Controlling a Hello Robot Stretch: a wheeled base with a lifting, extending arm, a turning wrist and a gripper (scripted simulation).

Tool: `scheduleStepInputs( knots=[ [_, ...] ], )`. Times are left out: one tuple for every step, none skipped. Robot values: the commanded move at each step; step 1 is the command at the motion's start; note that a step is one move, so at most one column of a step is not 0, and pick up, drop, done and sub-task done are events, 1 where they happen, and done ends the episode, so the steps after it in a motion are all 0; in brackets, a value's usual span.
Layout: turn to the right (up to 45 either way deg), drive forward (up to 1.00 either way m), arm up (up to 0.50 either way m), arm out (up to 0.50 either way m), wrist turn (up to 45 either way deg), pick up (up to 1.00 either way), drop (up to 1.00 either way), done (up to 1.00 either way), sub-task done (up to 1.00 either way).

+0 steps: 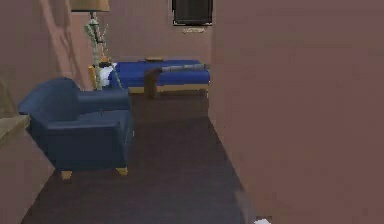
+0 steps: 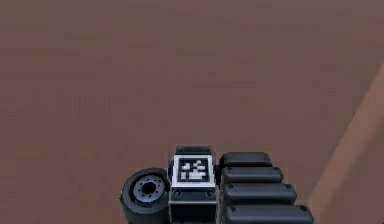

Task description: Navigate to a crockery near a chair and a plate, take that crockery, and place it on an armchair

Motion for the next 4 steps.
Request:
scheduleStepInputs(
  knots=[
    [0.0,1.00,0.00,0.00,0.0,0.00,0.00,0.00,0.00],
    [0.0,1.00,0.00,0.00,0.0,0.00,0.00,0.00,0.00],
    [0.0,0.85,0.00,0.00,0.0,0.00,0.00,0.00,0.00],
    [15.0,0.00,0.00,0.00,0.0,0.00,0.00,0.00,0.00]
  ],
)
